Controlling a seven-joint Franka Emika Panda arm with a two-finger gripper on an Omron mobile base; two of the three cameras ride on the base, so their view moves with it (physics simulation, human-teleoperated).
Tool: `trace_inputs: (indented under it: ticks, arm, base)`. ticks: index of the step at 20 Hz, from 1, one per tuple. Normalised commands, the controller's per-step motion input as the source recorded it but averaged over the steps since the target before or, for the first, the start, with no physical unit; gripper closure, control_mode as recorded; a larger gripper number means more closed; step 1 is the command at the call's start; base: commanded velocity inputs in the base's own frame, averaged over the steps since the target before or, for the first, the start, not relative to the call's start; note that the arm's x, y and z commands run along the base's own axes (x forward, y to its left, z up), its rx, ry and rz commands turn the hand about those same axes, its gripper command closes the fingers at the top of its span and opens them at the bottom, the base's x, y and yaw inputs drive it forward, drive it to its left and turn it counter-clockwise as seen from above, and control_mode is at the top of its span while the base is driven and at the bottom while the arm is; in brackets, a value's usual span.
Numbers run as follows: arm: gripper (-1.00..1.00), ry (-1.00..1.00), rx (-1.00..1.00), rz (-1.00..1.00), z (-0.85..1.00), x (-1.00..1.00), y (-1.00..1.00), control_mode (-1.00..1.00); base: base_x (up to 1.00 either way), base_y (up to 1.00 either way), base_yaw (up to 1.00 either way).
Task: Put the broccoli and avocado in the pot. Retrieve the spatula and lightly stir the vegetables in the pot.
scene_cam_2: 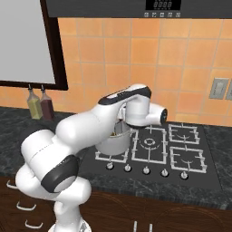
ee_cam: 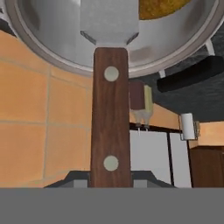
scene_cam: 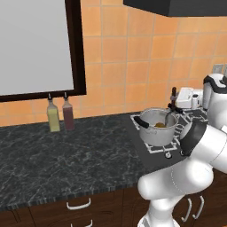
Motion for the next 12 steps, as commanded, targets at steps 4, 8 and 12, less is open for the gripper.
trace_inputs:
  ticks: [4, 8, 12]
  arm:
    - [1.0, 0.0, 0.0, -0.04, -0.49, 0.0, 0.01, -1.0]
    - [1.0, -0.02, 0.0, -0.08, -0.23, 0.0, 0.04, -1.0]
    - [1.0, -0.01, 0.01, -0.15, 0.02, 0.0, 0.01, -1.0]
  base:
    - [0.0, 0.0, 0.0]
    - [0.0, 0.0, 0.0]
    - [0.0, 0.0, 0.0]
